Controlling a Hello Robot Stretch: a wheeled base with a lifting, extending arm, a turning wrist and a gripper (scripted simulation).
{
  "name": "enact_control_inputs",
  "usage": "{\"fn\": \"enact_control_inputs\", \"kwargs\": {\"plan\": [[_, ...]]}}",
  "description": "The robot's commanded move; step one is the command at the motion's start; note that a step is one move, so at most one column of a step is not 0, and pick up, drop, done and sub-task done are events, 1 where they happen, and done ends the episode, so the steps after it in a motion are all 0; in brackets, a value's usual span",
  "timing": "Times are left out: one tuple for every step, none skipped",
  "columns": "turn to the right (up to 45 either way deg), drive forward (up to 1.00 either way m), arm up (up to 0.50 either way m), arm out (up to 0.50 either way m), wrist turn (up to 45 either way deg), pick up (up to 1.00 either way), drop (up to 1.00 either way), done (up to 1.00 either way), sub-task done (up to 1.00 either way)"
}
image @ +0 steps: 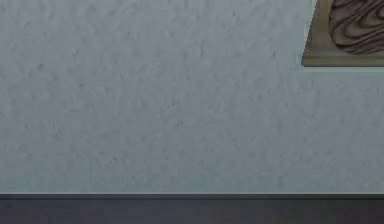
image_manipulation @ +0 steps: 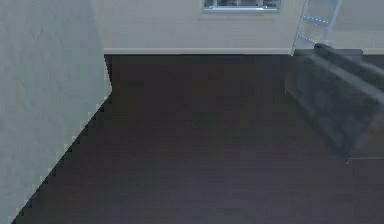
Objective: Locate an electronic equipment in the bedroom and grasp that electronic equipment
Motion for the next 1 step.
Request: {"fn": "enact_control_inputs", "kwargs": {"plan": [[45.0,0.0,0.0,0.0,0.0,0.0,0.0,0.0,0.0]]}}
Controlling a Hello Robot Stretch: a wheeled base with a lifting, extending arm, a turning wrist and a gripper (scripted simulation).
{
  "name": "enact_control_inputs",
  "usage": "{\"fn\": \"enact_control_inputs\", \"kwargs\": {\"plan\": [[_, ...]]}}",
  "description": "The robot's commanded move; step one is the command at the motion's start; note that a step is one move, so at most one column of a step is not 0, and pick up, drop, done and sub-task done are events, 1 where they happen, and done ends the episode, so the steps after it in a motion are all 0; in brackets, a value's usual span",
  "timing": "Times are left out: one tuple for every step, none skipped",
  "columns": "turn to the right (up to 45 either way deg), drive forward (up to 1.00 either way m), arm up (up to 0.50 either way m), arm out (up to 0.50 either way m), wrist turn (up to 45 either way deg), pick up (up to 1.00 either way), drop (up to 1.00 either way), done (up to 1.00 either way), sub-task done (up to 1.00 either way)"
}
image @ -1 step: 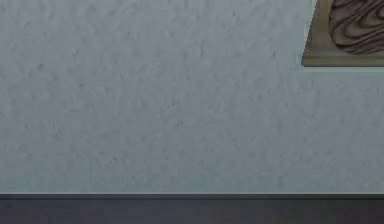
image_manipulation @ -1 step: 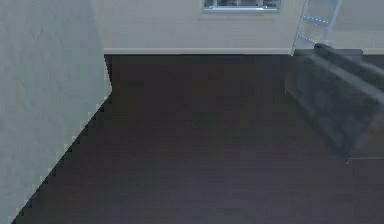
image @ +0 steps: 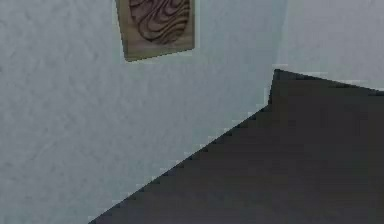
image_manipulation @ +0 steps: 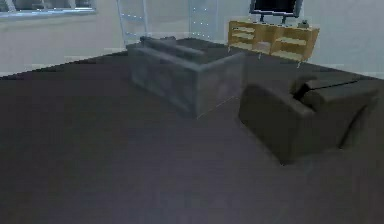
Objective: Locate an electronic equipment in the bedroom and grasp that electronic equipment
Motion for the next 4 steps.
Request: {"fn": "enact_control_inputs", "kwargs": {"plan": [[45.0,0.0,0.0,0.0,0.0,0.0,0.0,0.0,0.0],[18.0,0.0,0.0,0.0,0.0,0.0,0.0,0.0,0.0],[0.0,1.0,0.0,0.0,0.0,0.0,0.0,0.0,0.0],[0.0,1.0,0.0,0.0,0.0,0.0,0.0,0.0,0.0]]}}
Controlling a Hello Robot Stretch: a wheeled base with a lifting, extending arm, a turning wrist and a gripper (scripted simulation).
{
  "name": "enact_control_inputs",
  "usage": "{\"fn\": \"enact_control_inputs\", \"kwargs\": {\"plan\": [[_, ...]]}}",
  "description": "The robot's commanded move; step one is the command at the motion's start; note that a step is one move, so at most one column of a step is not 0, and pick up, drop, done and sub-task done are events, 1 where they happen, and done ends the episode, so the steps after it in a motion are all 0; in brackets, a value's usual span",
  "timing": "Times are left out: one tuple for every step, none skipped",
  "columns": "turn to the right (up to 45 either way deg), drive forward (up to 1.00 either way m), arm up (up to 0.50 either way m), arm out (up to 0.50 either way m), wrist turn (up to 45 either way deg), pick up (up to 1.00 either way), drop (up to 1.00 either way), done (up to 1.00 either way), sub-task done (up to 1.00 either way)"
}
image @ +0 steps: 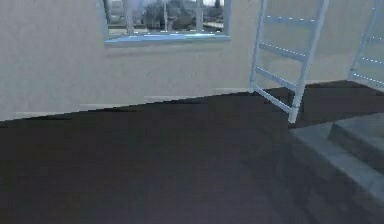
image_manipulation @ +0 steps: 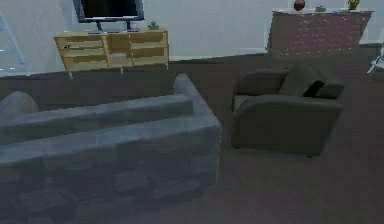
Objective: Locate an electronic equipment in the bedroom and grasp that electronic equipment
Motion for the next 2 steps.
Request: {"fn": "enact_control_inputs", "kwargs": {"plan": [[0.0,1.0,0.0,0.0,0.0,0.0,0.0,0.0,0.0],[9.0,0.0,0.0,0.0,0.0,0.0,0.0,0.0,0.0]]}}
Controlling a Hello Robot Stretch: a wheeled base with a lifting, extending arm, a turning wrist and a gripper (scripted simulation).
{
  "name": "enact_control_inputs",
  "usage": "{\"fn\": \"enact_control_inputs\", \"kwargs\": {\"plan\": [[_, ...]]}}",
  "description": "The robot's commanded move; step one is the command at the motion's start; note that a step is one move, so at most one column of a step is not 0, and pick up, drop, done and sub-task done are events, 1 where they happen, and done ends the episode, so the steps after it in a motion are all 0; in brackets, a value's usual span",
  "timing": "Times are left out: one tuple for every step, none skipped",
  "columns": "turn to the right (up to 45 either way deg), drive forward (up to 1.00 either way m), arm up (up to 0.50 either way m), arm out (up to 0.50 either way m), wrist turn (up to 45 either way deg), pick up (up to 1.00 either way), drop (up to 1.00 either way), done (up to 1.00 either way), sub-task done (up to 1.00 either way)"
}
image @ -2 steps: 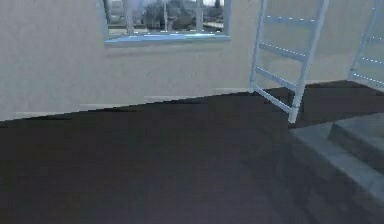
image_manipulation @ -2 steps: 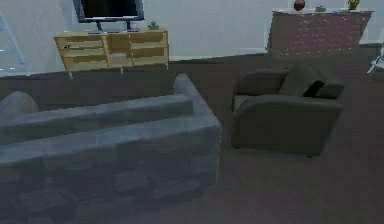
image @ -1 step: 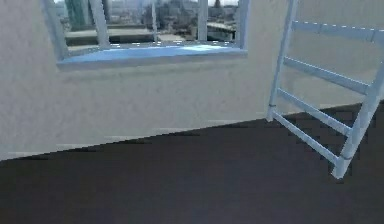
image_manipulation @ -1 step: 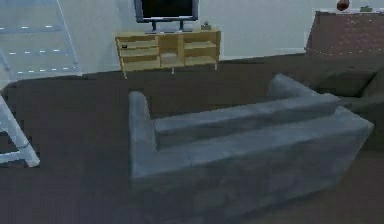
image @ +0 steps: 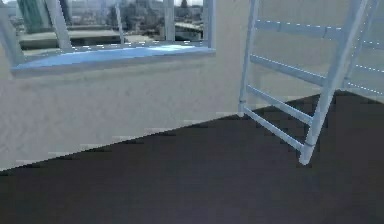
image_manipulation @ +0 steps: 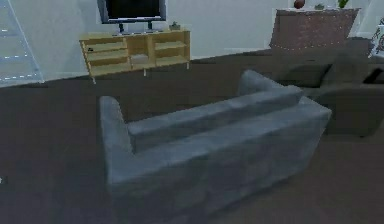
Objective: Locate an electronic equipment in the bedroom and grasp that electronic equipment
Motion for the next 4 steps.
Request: {"fn": "enact_control_inputs", "kwargs": {"plan": [[0.0,0.35,0.0,0.0,0.0,0.0,0.0,0.0,0.0],[18.0,0.0,0.0,0.0,0.0,0.0,0.0,0.0,0.0],[0.0,0.45,0.0,0.0,0.0,0.0,0.0,0.0,0.0],[42.0,0.0,0.0,0.0,0.0,0.0,0.0,0.0,0.0]]}}
